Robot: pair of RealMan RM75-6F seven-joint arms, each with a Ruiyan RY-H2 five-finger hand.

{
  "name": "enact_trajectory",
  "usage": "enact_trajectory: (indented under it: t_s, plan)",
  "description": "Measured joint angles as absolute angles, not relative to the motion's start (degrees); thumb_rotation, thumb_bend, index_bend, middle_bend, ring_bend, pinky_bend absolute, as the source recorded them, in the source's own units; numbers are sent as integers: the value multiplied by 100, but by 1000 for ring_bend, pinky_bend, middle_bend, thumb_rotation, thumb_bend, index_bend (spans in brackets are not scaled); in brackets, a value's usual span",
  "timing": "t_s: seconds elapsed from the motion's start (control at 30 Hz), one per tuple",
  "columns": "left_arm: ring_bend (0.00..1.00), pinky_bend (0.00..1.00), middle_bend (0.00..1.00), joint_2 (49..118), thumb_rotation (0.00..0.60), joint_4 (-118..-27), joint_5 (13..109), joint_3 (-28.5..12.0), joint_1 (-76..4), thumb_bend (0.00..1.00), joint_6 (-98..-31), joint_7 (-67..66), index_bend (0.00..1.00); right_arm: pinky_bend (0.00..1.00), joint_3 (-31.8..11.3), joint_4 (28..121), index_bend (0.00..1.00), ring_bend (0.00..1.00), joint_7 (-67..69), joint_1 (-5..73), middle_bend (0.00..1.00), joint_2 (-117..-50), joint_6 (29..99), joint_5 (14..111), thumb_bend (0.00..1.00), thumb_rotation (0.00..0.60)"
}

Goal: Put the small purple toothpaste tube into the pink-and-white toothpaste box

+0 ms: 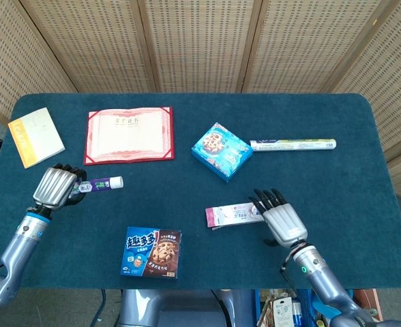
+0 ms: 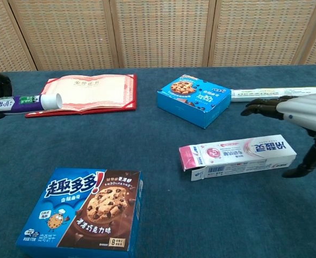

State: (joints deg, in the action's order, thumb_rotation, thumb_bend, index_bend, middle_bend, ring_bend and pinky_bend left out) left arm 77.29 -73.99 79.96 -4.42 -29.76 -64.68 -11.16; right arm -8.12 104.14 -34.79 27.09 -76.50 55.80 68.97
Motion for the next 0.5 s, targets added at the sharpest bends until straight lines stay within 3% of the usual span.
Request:
enact_trajectory:
  t_s: [0.5]
  plan:
    - [436,411,637,7622,600,-7511,7952,-477,-2978,471,-6443,-1214,858,0,-903,9836,1,0,-4358,3725,0,-8693,5312,5463,182,600]
